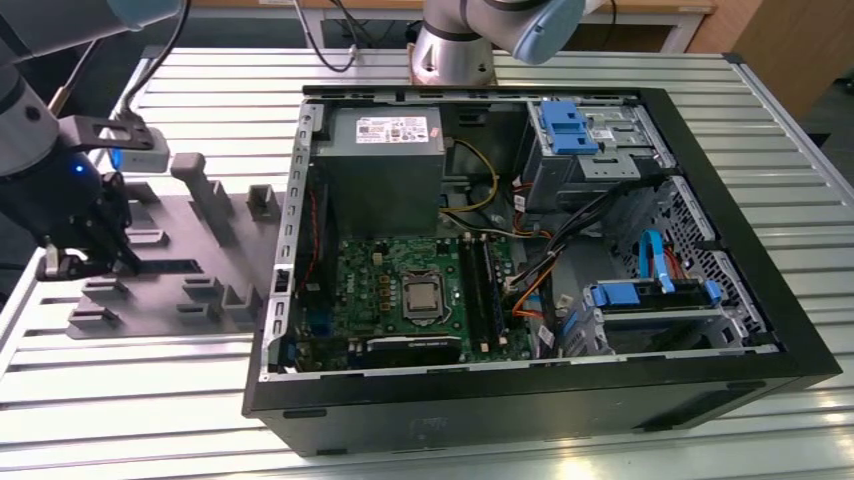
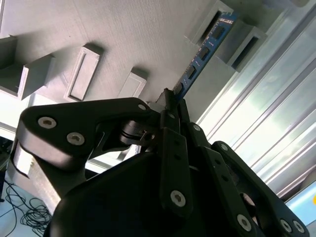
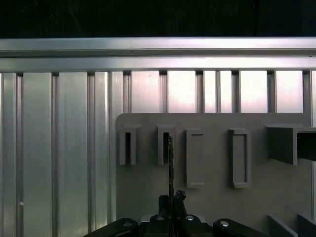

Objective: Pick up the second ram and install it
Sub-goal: 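Pick up the second ram and move it above second insertion slot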

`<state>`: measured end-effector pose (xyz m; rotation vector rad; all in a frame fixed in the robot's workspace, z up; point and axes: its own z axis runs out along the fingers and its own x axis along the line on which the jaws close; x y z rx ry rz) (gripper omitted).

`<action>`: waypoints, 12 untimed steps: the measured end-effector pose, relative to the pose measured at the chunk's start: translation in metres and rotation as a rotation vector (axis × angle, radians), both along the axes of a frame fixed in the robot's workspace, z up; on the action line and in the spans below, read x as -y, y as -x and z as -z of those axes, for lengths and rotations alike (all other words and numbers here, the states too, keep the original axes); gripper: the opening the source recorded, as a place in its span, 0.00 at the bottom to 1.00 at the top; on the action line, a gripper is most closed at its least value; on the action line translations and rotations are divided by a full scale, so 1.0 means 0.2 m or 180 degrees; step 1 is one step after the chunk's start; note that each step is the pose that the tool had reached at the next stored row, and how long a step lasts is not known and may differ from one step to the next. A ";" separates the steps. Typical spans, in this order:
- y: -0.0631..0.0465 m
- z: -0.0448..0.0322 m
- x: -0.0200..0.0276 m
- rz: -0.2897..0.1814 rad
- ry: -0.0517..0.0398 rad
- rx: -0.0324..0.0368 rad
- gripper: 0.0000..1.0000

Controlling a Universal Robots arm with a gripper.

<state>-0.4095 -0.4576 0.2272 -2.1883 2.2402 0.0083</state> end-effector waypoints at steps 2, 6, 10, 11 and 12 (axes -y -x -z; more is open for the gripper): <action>0.00 -0.006 0.000 0.0000 -0.0002 0.0000 0.14; 0.00 -0.021 0.000 0.0000 -0.0006 0.0000 0.14; 0.00 -0.041 0.000 0.0000 -0.0011 0.0000 0.14; 0.00 -0.045 0.000 0.0000 -0.0012 0.0000 0.14; 0.00 -0.047 0.000 0.0000 -0.0013 0.0000 0.14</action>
